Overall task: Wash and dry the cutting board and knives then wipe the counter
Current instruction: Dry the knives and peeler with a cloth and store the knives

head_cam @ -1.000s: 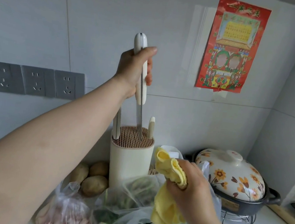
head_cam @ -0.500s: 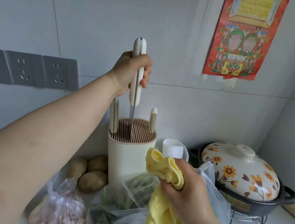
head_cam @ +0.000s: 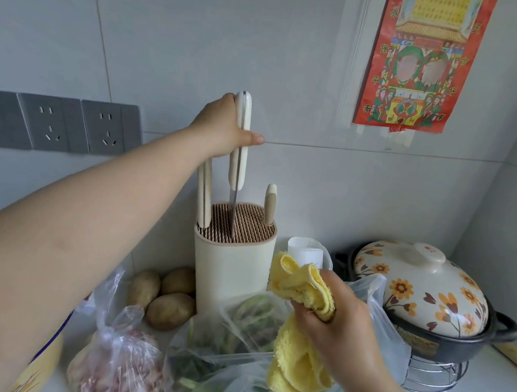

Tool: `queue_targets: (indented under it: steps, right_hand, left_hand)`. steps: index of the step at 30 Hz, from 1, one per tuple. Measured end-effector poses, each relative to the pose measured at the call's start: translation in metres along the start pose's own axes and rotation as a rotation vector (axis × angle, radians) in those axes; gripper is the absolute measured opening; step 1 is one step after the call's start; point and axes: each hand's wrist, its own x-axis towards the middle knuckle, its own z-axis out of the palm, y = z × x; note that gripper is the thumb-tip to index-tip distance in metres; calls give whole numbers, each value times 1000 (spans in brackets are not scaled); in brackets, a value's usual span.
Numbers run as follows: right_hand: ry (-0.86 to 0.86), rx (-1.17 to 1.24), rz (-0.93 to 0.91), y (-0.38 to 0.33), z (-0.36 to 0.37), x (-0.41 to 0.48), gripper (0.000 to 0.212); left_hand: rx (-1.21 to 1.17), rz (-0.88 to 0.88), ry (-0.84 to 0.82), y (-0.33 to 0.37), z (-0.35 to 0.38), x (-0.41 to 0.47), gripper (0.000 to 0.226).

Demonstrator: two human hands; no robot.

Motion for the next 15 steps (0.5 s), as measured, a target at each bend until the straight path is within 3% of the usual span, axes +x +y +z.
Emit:
queue_targets:
  steps: [2, 4, 12, 15]
  right_hand:
    - [7, 17, 13, -2, -1, -1, 18]
    - [16, 24, 15, -4, -2, -1, 17]
    - [5, 124, 141, -18, 6, 2, 7]
    - [3, 147, 154, -26, 6, -2, 8]
  left_hand:
    - [-11, -21, 49, -4, 13, -10, 67]
    - [-36, -40, 67, -12, 24, -18, 66]
    - [24, -203, -50, -26, 53, -34, 62]
    - [43, -207, -82, -26, 51, -35, 71]
